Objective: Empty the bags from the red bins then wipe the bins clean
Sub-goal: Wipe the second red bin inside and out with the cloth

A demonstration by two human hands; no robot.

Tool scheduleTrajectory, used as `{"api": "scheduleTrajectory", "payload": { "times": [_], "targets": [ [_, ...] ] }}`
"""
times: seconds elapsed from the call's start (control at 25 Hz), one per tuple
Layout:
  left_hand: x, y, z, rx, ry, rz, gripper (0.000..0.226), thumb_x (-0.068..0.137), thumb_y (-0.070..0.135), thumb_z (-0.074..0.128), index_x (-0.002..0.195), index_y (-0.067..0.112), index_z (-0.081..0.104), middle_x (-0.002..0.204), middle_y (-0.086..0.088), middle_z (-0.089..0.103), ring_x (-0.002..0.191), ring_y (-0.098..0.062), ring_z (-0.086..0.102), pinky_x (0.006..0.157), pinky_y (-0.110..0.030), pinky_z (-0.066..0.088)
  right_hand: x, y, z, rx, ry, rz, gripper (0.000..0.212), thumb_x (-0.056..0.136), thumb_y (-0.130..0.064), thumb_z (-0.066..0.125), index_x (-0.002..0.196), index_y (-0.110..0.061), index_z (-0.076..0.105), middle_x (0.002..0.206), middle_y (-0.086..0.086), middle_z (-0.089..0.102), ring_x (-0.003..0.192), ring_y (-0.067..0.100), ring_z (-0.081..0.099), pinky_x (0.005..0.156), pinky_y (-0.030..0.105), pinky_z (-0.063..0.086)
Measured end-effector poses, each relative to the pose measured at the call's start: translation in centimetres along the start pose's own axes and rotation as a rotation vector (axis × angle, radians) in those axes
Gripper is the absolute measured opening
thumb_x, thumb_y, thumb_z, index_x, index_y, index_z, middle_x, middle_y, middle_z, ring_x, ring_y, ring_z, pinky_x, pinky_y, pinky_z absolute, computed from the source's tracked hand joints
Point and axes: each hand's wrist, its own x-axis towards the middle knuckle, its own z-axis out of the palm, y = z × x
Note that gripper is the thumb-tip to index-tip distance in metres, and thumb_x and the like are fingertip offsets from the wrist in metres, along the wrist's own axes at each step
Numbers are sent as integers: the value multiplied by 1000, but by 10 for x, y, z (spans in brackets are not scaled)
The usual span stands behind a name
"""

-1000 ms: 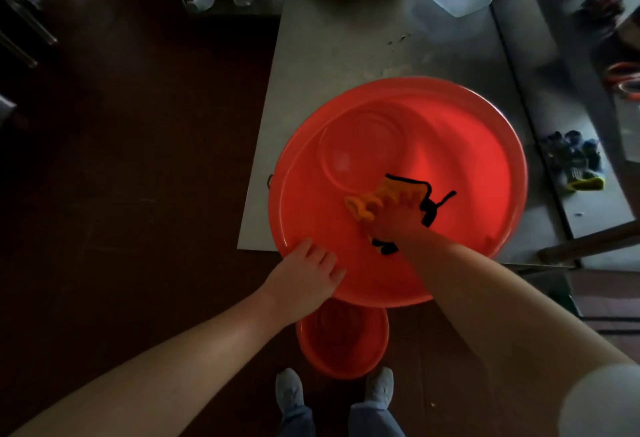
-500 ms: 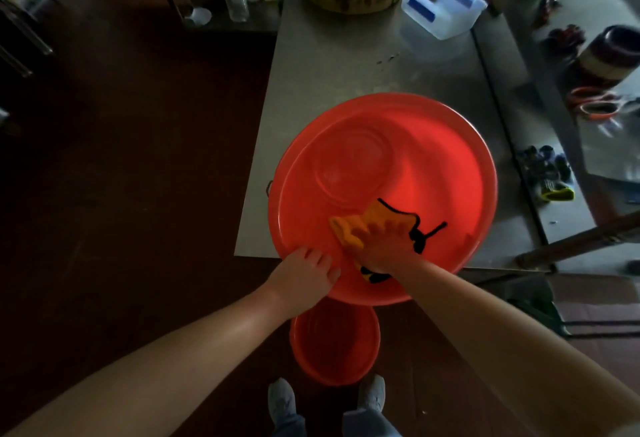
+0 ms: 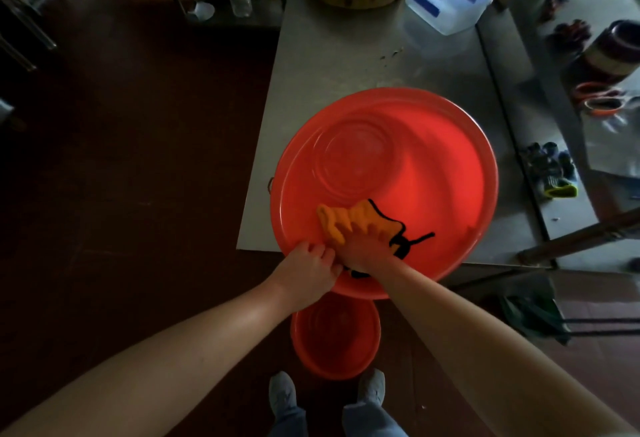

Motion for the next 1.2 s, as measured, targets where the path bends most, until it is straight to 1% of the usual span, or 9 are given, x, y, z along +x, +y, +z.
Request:
{"api": "scheduleTrajectory", "payload": {
  "times": [0.12, 0.24, 0.36, 0.56, 0.64, 0.8, 0.96, 1.08, 1.2],
  "targets": [
    [-2, 4, 1, 24, 8, -26, 23, 88, 27, 57, 106, 21, 70, 93, -7, 67, 79, -28, 64, 69, -37, 49, -14, 35, -3, -198, 129, -35, 66, 93, -63, 10, 157, -48, 8, 164, 5, 22, 148, 42, 19, 117, 61, 13],
    [1, 11, -4, 48, -24, -27, 27, 92, 25, 55, 116, 17, 67, 103, -12, 67, 88, -32, 65, 76, -41, 52, -23, 81, -12, -276, 216, 47, 81, 75, -63, -4, 154, -56, 10, 165, 6, 22, 151, 40, 12, 117, 61, 1],
    [4, 13, -13, 85, -22, -19, 21, 87, 23, 58, 103, 18, 72, 93, -10, 69, 79, -29, 65, 72, -37, 52, -39, 85, -11, -337, 145, 131, 65, 91, -61, 12, 155, -55, 4, 168, 7, 13, 152, 43, 1, 117, 63, -7],
    [5, 13, -16, 147, -36, -46, 24, 88, 37, 64, 101, 17, 71, 96, -9, 69, 82, -28, 65, 71, -36, 50, -75, 20, 5, -71, 49, 82, 56, 102, -60, 17, 155, -52, 1, 169, 1, 5, 152, 43, 1, 119, 62, 2],
    [2, 12, -12, 141, -63, -50, 33, 89, 42, 65, 107, 15, 71, 102, -11, 69, 87, -30, 65, 73, -38, 51, -85, 19, 6, -102, 70, 27, 55, 102, -61, 17, 155, -53, 2, 168, 1, 8, 152, 41, 6, 120, 60, 6],
    [-1, 15, -7, 89, -96, -51, 28, 76, 44, 76, 93, 22, 75, 86, -7, 68, 77, -28, 64, 67, -37, 50, -95, 57, -9, -303, 158, 81, 59, 101, -62, 22, 157, -43, 19, 166, 2, 20, 153, 38, 7, 121, 53, 3],
    [6, 16, -18, 80, -109, -62, 36, 78, 50, 72, 101, 22, 73, 94, -6, 68, 85, -28, 64, 72, -37, 47, -97, 63, -24, -339, 150, 199, 59, 103, -57, 21, 159, -42, 10, 168, 6, 10, 154, 39, -4, 121, 56, -9],
    [8, 15, -15, 110, -68, -42, 40, 88, 50, 63, 112, 18, 68, 111, -10, 64, 99, -32, 61, 81, -40, 46, -98, 23, -7, -171, 82, 150, 55, 103, -59, 18, 157, -48, 10, 168, 5, 12, 152, 43, 2, 120, 61, 0],
    [3, 10, -14, 131, -118, -53, 44, 78, 56, 72, 101, 19, 75, 105, -9, 69, 89, -28, 65, 74, -38, 49, -99, 1, 11, -107, 85, 49, 52, 104, -55, 17, 154, -45, 19, 163, 8, 20, 147, 47, 14, 116, 64, 13]
  ]
}}
